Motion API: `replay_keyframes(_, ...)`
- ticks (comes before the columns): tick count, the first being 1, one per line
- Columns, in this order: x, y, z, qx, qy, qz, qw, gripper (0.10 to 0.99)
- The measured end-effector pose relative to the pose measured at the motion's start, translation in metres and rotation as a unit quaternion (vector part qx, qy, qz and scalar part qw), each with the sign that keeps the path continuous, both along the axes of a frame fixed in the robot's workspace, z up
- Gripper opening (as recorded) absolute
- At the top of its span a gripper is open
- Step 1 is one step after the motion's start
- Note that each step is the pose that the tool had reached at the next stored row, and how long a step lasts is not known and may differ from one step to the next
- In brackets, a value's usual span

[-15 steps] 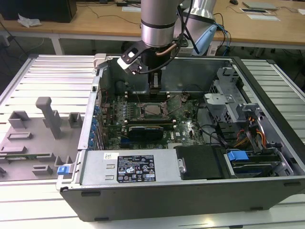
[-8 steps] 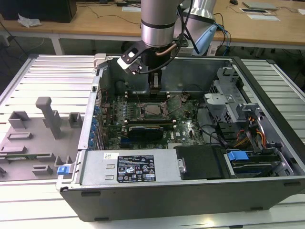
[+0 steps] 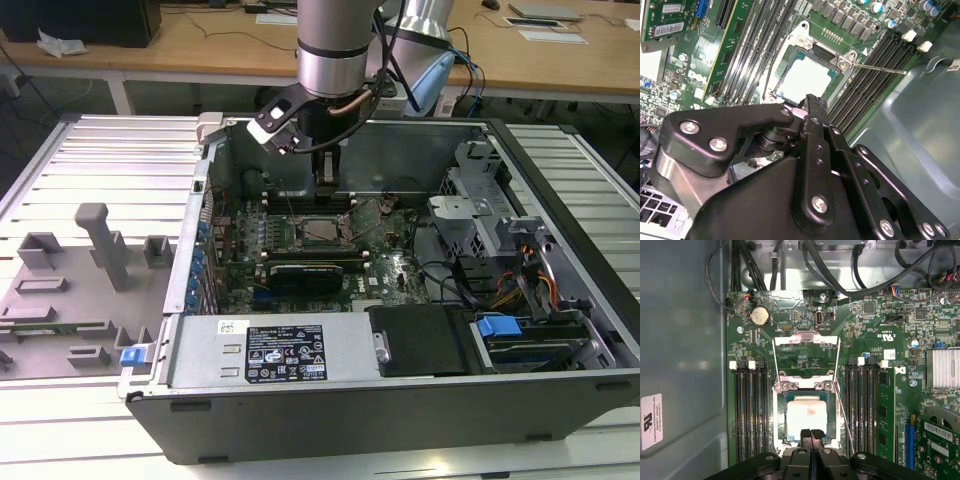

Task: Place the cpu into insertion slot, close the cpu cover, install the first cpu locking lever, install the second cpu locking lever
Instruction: 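Close the cpu cover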

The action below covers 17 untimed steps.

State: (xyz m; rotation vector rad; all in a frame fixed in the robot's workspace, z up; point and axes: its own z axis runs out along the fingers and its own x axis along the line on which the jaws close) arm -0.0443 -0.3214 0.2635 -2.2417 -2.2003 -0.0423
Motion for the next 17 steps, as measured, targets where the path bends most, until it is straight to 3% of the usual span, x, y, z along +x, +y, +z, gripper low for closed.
replay_keyframes(17,0.0414,0.0,-0.0001,0.0001,0.0,0.0,1.0,0.106)
